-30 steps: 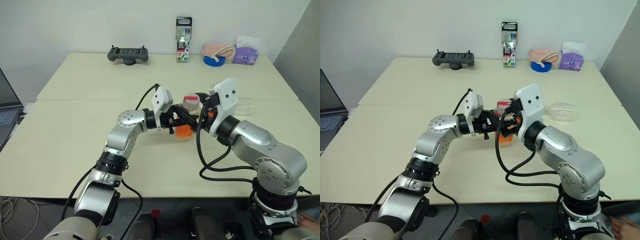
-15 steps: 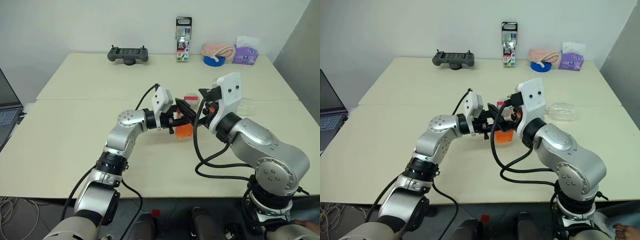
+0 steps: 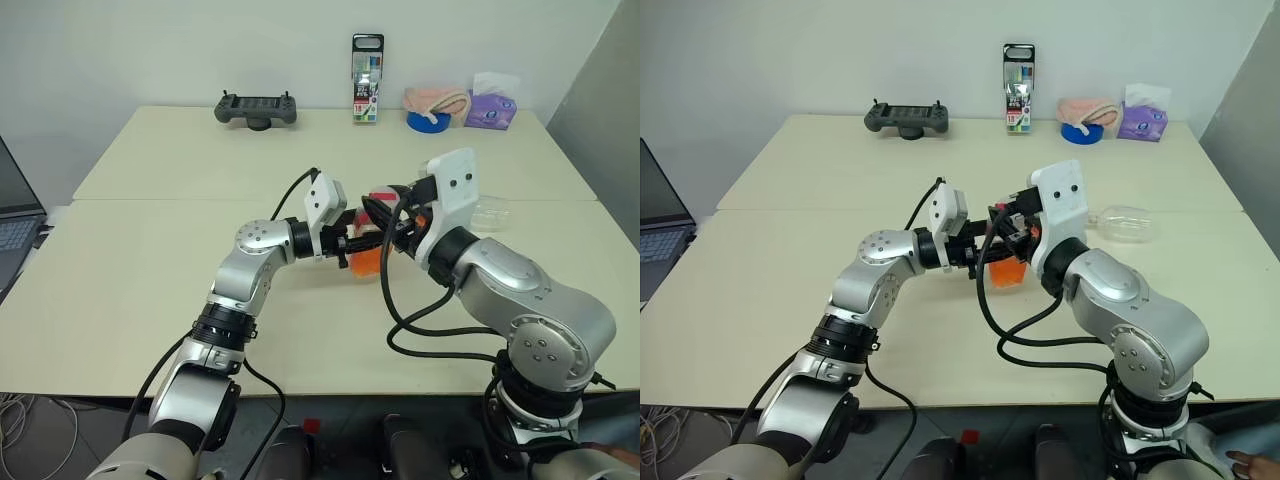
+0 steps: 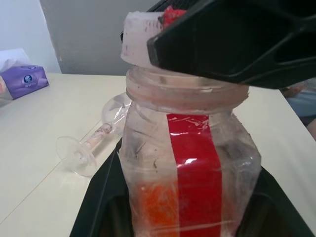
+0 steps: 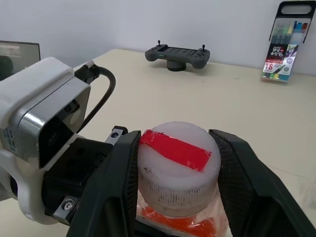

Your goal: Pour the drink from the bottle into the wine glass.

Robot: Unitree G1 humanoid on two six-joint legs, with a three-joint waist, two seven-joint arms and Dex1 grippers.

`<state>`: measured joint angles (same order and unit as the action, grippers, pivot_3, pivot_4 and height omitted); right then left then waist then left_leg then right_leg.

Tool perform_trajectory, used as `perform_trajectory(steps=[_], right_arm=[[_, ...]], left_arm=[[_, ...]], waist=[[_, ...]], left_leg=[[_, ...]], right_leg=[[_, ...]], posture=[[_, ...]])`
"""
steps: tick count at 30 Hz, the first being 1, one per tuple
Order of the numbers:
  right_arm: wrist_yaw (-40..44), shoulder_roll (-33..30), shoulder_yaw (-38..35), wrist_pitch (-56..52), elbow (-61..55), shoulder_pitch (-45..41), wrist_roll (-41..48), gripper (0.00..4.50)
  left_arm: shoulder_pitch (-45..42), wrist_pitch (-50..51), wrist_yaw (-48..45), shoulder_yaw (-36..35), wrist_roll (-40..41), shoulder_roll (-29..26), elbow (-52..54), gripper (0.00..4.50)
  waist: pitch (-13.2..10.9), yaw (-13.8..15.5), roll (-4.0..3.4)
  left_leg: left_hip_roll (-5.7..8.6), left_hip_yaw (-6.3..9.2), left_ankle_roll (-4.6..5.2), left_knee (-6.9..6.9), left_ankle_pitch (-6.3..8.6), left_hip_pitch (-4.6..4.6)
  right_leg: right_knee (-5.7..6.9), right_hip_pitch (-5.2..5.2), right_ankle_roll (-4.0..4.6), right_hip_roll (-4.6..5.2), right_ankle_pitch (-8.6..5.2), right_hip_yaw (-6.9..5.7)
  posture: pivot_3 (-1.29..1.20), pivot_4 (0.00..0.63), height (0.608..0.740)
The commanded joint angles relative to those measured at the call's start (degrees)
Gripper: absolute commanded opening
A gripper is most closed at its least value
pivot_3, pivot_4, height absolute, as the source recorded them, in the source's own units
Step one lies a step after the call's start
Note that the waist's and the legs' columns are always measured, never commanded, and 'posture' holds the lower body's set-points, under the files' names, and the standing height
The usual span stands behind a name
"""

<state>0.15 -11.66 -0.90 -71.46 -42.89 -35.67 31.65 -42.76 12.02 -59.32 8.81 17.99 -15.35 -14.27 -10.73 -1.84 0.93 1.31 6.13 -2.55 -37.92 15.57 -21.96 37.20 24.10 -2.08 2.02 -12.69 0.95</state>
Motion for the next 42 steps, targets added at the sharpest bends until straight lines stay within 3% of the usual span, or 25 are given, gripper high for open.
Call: perform_trajectory(steps=[1, 5, 9, 23, 34, 38, 42], right_arm=[[11.6, -6.4, -1.9, 6.1, 0.4, -1.6, 3.2, 1.83], [29.2, -15.5, -3.7, 12.5, 4.4, -2.2, 9.6, 1.83], [37.5, -21.1, -3.9, 17.9, 10.1, -3.2, 9.1, 1.83], [46.1, -25.0, -4.6, 24.1, 14.7, -4.6, 11.2, 1.83], [38.6, -23.8, -6.8, 23.7, 17.7, -7.1, 9.5, 1.74], [25.9, -23.4, -14.9, 25.2, 18.2, 2.6, 2.2, 1.74], [13.6, -16.6, -22.8, 26.8, 15.9, 20.1, -4.2, 1.72]], left_arm=[[-0.7, -1.0, -0.3, -1.0, 0.6, -0.1, 1.4, 1.69], [-0.4, -0.6, -0.7, -0.6, 0.5, 0.2, 1.9, 1.68], [0.0, 0.1, -0.8, -0.5, 0.7, 0.4, 3.1, 1.68], [2.0, 1.2, 0.1, -0.2, 0.9, 0.6, 6.0, 1.68], [1.2, -0.4, 1.1, -1.0, 0.6, 0.5, 4.6, 1.68], [0.6, -0.5, 2.1, -2.2, 1.3, 0.4, 5.1, 1.68], [0.6, -0.2, 1.7, -2.6, 1.5, 0.4, 5.1, 1.68]], waist=[[0.0, 0.0, 0.00], [0.0, 0.0, 0.00], [0.0, 0.0, 0.01], [0.0, 0.1, 0.01], [0.0, 0.1, 0.01], [0.0, 0.7, 0.02], [0.0, 1.8, 0.06]], left_leg=[[0.00, 0.00, 0.00, 0.00, 0.00, 0.00], [0.02, -0.01, 0.01, 0.01, 0.01, -0.01], [-0.01, -0.03, 0.02, 0.02, 0.01, -0.01], [-0.01, -0.03, 0.02, -0.01, 0.01, 0.00], [-0.01, -0.04, 0.01, -0.02, 0.01, 0.00], [0.00, -0.01, 0.01, 0.00, 0.01, -0.03], [0.03, -0.01, 0.01, 0.01, 0.01, -0.06]], right_leg=[[-0.01, 0.00, 0.00, 0.00, 0.00, 0.00], [-0.10, -0.04, -0.01, 0.00, -0.01, -0.02], [-0.09, -0.04, -0.01, -0.01, -0.01, -0.02], [-0.07, -0.04, -0.01, 0.00, 0.00, 0.00], [-0.05, -0.04, 0.00, 0.01, 0.00, 0.01], [-0.08, -0.04, 0.00, 0.04, 0.01, -0.01], [-0.07, -0.04, 0.00, 0.06, 0.01, -0.01]], posture=[[0.00, 0.150, 0.740], [0.00, 0.150, 0.740], [0.00, 0.150, 0.740], [0.00, 0.150, 0.740], [0.00, 0.150, 0.740], [0.00, 0.150, 0.740], [0.00, 0.150, 0.740]])
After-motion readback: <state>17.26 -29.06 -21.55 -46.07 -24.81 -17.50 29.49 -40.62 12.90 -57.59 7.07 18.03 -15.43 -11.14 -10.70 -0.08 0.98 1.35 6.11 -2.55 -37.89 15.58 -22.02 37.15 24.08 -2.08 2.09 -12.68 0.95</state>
